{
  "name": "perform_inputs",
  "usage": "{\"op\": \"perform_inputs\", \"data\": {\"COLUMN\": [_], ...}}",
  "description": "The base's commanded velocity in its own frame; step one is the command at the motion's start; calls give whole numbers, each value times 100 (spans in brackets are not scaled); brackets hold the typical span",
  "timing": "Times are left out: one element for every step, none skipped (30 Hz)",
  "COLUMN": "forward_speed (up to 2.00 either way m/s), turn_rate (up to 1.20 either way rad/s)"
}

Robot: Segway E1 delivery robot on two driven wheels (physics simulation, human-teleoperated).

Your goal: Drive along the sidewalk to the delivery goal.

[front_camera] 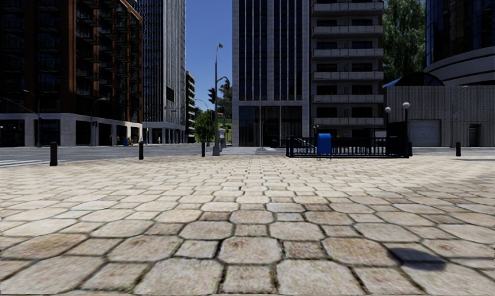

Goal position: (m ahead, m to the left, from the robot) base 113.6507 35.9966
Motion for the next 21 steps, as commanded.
{"op": "perform_inputs", "data": {"forward_speed": [92, 92, 92, 92, 92, 92, 93, 93, 100, 106, 109, 109, 109, 109, 109, 110, 110, 110, 110, 110, 110], "turn_rate": [7, 7, 7, 7, 7, 7, 7, 7, 7, 7, 0, 0, 0, 0, 0, 0, 0, 0, 0, 0, 0]}}
